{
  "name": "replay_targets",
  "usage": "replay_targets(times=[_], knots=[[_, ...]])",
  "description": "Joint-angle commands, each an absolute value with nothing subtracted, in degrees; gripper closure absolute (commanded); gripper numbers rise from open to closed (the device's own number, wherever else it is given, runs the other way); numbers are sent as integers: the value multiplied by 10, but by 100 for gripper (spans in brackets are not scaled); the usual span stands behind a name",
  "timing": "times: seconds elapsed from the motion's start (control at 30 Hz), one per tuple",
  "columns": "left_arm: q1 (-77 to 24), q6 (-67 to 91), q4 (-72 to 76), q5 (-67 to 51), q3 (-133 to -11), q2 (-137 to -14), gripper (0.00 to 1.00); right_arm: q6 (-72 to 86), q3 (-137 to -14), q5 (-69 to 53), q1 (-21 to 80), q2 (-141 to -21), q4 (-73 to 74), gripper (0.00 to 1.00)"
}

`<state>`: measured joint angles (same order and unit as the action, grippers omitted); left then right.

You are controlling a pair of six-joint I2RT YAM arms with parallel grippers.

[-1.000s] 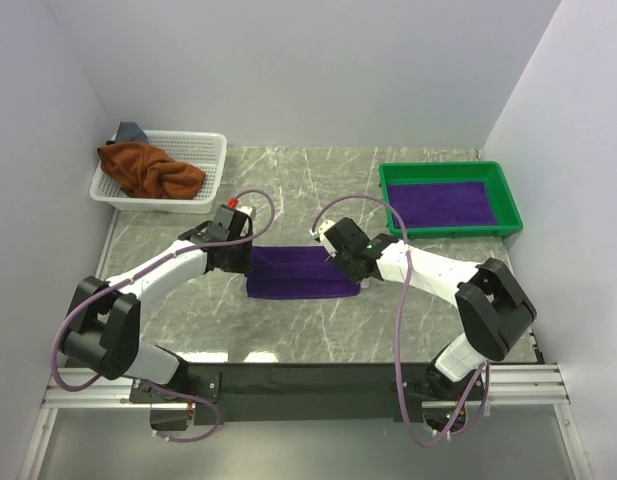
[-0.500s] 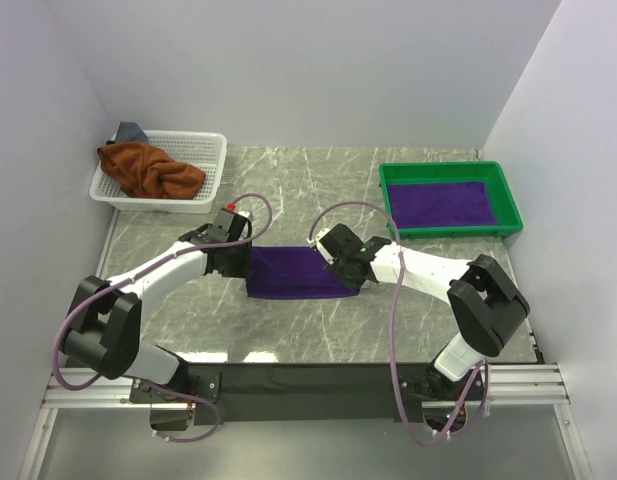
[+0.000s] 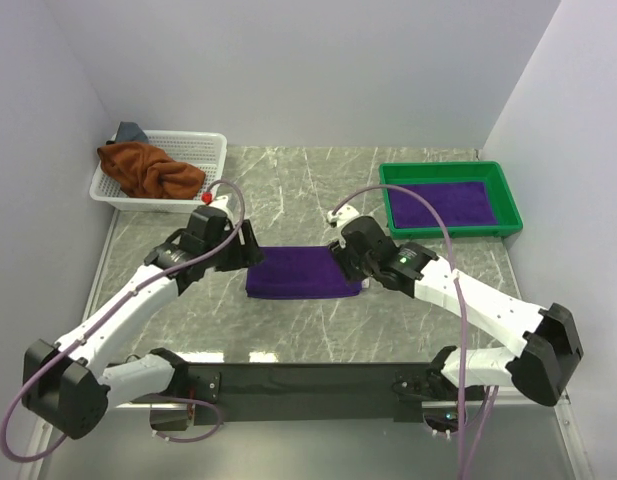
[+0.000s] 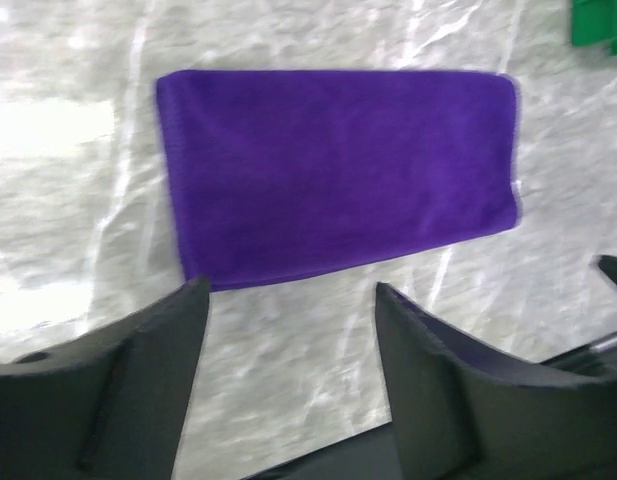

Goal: Fold and stack the towels
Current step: Fold the towel, then smooth out wrinkles on the folded towel

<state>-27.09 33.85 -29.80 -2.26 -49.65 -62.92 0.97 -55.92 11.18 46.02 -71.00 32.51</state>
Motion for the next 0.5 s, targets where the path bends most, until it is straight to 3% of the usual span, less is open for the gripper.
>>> replay_targets(times=[0.0, 0.13, 0.4, 0.47], knots=[[-293, 406, -241, -37, -509, -653, 32, 162, -545, 143, 457, -724, 267, 47], [-315, 423, -192, -14, -503, -702, 45, 258, -511, 188, 446, -745, 217, 48], [-316, 489, -119, 24, -396, -773, 76, 344, -408, 129, 416, -791, 108, 49], [-316, 510, -102, 29, -353, -765, 80, 363, -381, 120, 415, -797, 99, 49]])
